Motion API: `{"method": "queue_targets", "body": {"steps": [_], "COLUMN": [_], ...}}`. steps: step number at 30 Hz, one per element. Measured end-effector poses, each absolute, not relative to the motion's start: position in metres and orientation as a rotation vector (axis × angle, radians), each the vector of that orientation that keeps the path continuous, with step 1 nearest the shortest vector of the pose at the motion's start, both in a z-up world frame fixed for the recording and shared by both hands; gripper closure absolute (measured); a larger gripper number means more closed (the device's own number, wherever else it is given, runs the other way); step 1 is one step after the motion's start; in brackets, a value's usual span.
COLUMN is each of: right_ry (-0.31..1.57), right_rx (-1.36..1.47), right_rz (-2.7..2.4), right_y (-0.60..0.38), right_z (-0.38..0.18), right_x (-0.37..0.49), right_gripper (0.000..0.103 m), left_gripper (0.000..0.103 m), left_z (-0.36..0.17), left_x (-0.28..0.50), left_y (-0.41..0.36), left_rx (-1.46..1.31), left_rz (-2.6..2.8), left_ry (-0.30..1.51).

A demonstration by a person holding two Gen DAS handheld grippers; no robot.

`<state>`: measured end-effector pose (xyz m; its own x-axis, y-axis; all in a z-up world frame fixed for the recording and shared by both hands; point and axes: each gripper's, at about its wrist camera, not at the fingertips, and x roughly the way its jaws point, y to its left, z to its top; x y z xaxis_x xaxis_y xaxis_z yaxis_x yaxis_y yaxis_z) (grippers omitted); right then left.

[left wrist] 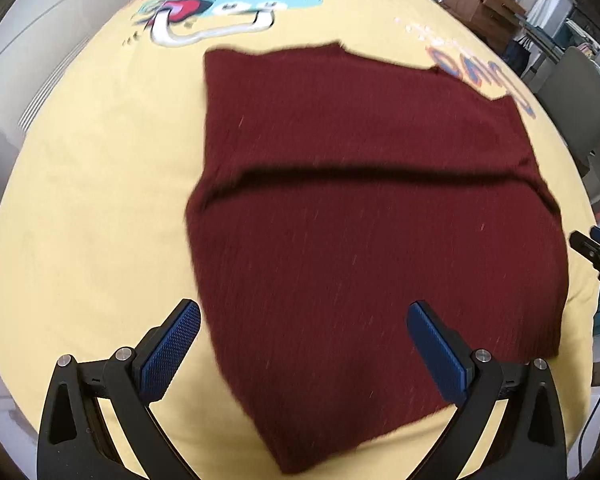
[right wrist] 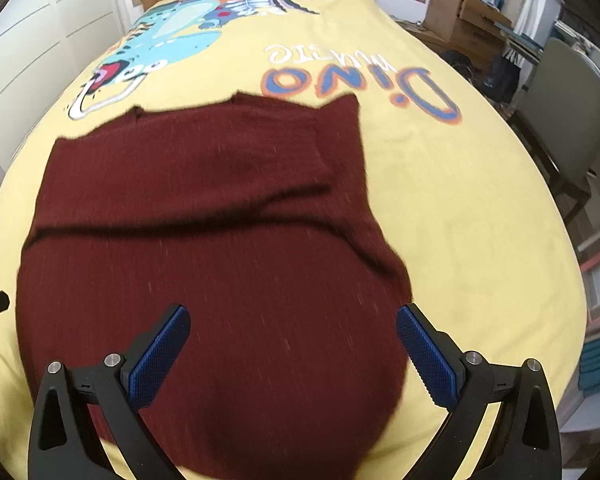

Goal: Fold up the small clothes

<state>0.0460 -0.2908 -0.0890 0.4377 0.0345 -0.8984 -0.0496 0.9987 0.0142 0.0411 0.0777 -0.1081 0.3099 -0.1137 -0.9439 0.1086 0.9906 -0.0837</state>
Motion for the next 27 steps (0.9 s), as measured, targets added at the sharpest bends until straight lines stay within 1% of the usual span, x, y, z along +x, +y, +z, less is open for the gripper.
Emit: {"method": "queue_targets", "body": {"steps": [10,17,21,23,24,25,27], "right_ry": [1.252,1.349,1.384,1.391,1.396,1.401,1.412], "right_rx": [0.058,0.112,0.142,0.136,0.135,0.133,0.125], "right_rz": [-0.012,-0.029,-0.002,0.006,0.013,0.02,0.03], "right_y": [-0.328,-0.342,-0.343,-0.342,-0.34,-0.338,-0.336], "right_z": [-0.129,-0.162,-0.173,-0.176,-0.177,-0.178,-0.18], "right_x": [-0.018,-0.039,-0.042,-0.041,-0.041,-0.04,-0.041], "right_gripper": [0.001,0.001,0.001,0.001,0.001,0.001,0.001], "left_gripper": [0.001,0.001,0.002,0.004,0.008,0.011,0.012], "left_z": [-0.145,-0.167,-0.176,-0.183,-0.187,-0.191,-0.195], "left_x": [-0.009,-0.02,-0.02,-0.019,-0.018,-0.017,-0.014], "left_y": [0.09,0.09,0.078,0.071,0.069,0.066,0.062], "left_rx": [-0.001,-0.038,-0.028,-0.026,-0.029,-0.027,-0.022], "left_rz": [-0.08,-0.08,-0.114,-0.136,-0.143,-0.145,-0.147], "left_ry": [1.355,1.416,1.429,1.439,1.445,1.452,1.455]}}
